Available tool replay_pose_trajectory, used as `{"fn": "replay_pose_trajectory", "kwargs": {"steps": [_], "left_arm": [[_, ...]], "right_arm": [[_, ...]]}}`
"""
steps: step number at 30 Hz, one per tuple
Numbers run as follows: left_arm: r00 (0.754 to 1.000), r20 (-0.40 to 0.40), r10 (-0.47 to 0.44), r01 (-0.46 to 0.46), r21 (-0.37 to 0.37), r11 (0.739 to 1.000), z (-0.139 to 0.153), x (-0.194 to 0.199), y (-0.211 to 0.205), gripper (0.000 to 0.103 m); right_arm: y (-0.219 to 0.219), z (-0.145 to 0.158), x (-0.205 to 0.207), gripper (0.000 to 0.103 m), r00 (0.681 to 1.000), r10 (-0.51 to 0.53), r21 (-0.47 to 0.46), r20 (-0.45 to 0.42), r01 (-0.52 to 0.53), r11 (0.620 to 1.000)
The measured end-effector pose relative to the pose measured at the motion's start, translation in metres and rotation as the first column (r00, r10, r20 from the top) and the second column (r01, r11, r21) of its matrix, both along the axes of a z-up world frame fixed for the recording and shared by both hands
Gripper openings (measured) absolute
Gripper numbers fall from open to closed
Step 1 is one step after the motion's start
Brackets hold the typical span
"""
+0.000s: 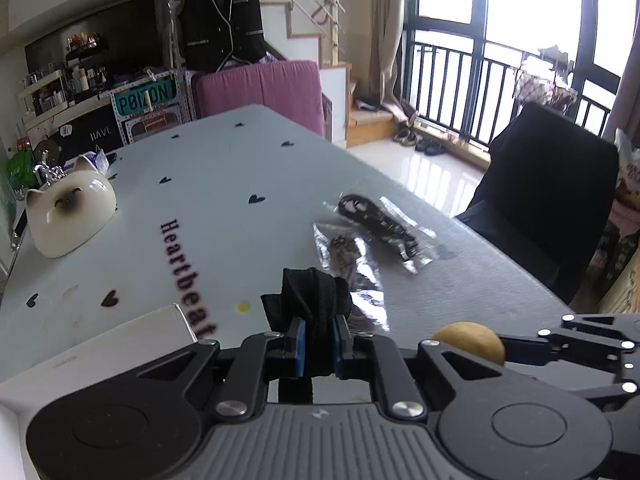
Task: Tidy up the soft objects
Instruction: 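Carry the black item with left tool while right tool carries the yellow ball to the tray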
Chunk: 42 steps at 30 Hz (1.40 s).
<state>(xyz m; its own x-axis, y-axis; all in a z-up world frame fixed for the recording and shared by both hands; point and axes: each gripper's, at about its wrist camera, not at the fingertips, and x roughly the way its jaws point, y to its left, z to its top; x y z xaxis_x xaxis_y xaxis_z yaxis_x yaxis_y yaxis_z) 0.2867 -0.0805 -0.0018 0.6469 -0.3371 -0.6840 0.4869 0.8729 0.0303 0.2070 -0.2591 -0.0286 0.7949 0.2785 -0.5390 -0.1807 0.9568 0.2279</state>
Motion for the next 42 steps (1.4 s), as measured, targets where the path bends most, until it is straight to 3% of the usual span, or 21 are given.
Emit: {"fn": "replay_pose_trajectory", "kwargs": {"steps": [9, 27, 36, 42], "left_arm": [[0.999, 0.037, 0.029, -0.026, -0.074, 0.997, 0.027, -0.054, 0.016, 0.014], [0.985, 0.105, 0.139, -0.124, -0.145, 0.982, 0.044, -0.133, 0.074, 0.014], [0.957, 0.143, 0.254, -0.232, -0.156, 0.96, 0.06, -0.148, 0.126, 0.014], [0.928, 0.137, 0.347, -0.324, -0.164, 0.932, 0.06, -0.148, 0.17, 0.014]], "right_arm": [[0.001, 0.012, -0.031, 0.032, 1.0, -0.004, 0.029, 0.017, 0.004, 1.0], [0.024, 0.037, -0.074, 0.033, 0.996, 0.049, 0.013, 0.069, -0.05, 0.999], [0.046, 0.044, -0.071, 0.033, 0.992, 0.105, 0.044, 0.07, -0.108, 0.993], [0.064, 0.053, -0.065, 0.033, 0.987, 0.145, 0.037, 0.072, -0.148, 0.988]]}}
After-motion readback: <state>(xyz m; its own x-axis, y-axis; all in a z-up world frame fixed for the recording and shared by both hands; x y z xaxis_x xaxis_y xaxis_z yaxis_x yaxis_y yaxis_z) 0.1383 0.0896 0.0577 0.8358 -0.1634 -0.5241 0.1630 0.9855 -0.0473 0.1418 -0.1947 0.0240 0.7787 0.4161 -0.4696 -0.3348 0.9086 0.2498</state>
